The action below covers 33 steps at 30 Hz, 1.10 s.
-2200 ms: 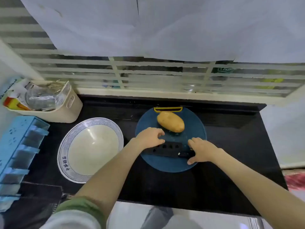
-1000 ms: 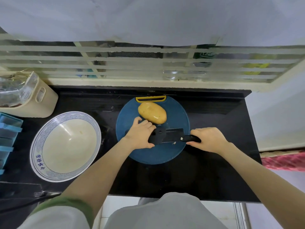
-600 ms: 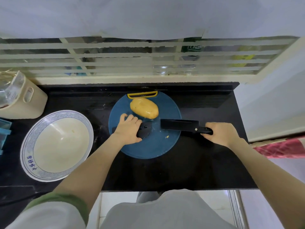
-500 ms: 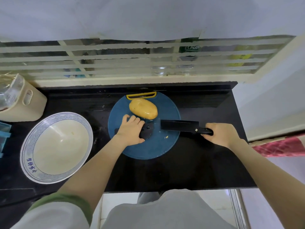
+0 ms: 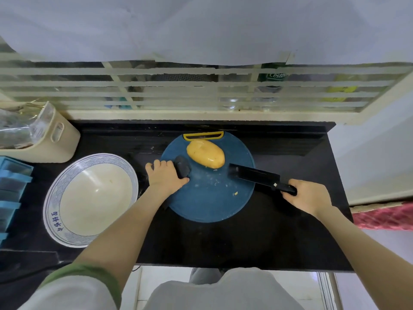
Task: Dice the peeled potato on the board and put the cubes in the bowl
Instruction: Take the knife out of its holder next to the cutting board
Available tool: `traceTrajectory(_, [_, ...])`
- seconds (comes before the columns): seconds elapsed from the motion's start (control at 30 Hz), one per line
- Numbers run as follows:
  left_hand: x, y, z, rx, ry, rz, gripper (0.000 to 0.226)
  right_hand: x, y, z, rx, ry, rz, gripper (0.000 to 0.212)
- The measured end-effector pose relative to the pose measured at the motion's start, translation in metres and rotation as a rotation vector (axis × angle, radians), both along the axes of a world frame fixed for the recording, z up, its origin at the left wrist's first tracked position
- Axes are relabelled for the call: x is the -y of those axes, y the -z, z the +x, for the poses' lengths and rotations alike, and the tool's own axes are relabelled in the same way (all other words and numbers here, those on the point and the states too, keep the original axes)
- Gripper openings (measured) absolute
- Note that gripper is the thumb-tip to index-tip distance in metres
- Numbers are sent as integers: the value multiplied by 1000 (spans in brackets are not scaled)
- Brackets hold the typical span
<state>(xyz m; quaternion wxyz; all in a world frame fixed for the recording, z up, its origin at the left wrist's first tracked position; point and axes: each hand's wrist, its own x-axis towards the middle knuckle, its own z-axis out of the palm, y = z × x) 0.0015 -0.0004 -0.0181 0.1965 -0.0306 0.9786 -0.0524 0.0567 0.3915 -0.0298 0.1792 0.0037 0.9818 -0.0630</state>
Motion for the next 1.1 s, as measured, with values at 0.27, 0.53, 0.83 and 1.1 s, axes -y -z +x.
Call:
traceTrajectory(0.27, [-6, 1, -19, -3, -152, -5, 76, 48, 17, -8, -97, 243, -68, 29])
traceTrajectory(0.53, [-10, 2, -21, -58, -309, 81, 76, 105, 27, -15, -31, 253, -150, 35])
traceTrajectory(0.83, [-22, -11, -22, -160, -577, 352, 88, 119, 15, -23, -10, 34, 40, 42])
traceTrajectory(1.1, [-81, -38, -19, -420, -496, 587, 65, 148, -33, -42, 118, 323, -1168, 13])
